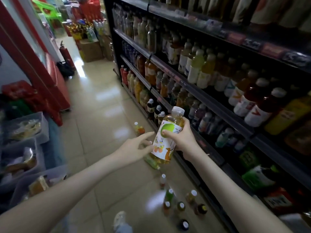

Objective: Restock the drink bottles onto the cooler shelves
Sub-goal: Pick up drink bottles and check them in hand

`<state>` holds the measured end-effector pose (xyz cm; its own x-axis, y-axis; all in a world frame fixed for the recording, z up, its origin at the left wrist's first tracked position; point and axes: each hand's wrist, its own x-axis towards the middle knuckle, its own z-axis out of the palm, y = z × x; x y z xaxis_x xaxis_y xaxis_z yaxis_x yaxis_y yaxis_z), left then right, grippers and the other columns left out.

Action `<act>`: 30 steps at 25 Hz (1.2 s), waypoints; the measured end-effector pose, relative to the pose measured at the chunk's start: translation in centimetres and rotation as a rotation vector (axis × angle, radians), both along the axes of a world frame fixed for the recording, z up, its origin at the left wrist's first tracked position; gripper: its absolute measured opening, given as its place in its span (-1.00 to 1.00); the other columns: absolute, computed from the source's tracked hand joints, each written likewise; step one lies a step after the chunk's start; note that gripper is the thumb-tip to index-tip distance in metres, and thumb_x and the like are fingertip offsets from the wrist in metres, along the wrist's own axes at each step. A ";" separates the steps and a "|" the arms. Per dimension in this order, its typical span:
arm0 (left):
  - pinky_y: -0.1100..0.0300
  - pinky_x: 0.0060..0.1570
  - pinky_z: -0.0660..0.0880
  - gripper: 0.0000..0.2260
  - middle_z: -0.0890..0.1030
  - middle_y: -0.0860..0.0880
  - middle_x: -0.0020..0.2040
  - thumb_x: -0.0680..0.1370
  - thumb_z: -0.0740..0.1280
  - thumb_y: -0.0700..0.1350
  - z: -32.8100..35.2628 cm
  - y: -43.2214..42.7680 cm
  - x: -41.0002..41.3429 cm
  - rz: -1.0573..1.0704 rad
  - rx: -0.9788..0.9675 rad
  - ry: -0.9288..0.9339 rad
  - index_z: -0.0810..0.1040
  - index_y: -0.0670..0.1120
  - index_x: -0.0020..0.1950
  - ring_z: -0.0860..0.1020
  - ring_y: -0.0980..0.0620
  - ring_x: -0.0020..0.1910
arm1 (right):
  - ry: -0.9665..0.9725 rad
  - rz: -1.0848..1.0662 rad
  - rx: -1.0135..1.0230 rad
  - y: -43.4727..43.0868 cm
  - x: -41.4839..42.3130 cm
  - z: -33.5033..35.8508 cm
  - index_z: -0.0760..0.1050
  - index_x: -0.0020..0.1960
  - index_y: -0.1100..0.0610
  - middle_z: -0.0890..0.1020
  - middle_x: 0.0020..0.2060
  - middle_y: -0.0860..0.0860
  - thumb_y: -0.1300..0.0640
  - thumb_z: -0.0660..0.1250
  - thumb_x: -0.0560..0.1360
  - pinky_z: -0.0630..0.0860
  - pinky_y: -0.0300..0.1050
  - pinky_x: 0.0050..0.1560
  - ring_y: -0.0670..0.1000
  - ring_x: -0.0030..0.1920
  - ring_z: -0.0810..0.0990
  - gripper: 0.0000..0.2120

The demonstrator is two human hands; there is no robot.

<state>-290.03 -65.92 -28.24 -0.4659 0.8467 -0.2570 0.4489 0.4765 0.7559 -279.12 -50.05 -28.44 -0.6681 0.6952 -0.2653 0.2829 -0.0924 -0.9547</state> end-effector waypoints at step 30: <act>0.10 -0.10 0.57 -0.64 0.54 0.07 0.13 0.62 0.20 -0.04 1.7 41.1 -60.7 -0.649 0.023 0.154 0.32 0.15 0.42 0.61 -0.08 -0.03 | -0.069 -0.743 0.068 31.7 -52.9 0.2 0.13 0.42 -0.06 0.52 -0.04 -0.15 0.19 0.48 0.39 0.44 -0.25 -0.21 -0.19 -0.10 0.52 -0.25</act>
<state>-350.70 -24.84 -26.53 0.1104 0.9721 -0.2070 0.7428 0.0577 0.6670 -332.03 -18.37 -28.27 0.0001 0.9732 -0.2298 0.2290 -0.2237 -0.9474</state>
